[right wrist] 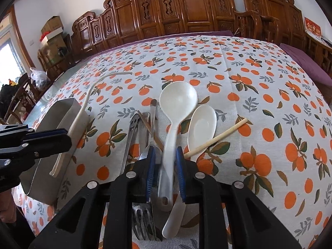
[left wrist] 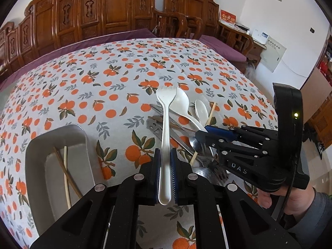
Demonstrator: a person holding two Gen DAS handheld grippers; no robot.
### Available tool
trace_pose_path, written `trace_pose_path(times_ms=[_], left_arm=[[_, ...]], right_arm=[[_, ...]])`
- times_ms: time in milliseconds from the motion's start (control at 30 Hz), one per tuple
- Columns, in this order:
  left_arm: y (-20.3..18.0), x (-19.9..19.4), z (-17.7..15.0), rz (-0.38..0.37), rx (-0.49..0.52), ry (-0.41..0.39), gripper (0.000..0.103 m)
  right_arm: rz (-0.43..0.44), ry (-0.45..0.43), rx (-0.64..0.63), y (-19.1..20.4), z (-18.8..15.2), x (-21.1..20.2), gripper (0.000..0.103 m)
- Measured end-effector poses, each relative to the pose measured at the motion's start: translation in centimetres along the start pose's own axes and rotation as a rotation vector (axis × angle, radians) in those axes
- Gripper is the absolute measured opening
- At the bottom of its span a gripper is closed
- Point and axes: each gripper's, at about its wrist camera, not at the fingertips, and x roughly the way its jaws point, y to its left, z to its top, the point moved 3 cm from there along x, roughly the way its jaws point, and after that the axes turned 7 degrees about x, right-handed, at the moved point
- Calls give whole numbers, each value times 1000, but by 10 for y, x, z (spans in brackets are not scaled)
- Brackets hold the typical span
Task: Organize utensils
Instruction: 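Grasp the white plastic spoon with the right tool while the left tool lifts the fork, then lower the white fork into the grey tray and open the left tool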
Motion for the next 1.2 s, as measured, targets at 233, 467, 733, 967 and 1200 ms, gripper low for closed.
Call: trace_pose_path(times_ms=[233, 467, 733, 967, 1200], left_arm=[[0, -8, 1, 4, -2, -16, 8], [0, -19, 0, 18, -5, -36, 8], [4, -42, -6, 47, -14, -55, 8], [22, -72, -23, 100, -56, -63, 8], [43, -87, -47, 184, -85, -40, 9]], right_arm=[[28, -5, 19, -3, 1, -3, 5], [38, -38, 10, -1, 4, -13, 4], [46, -81, 6, 1, 5, -31, 4], [81, -106, -4, 13, -3, -52, 4], [114, -94, -51, 37, -16, -60, 4]])
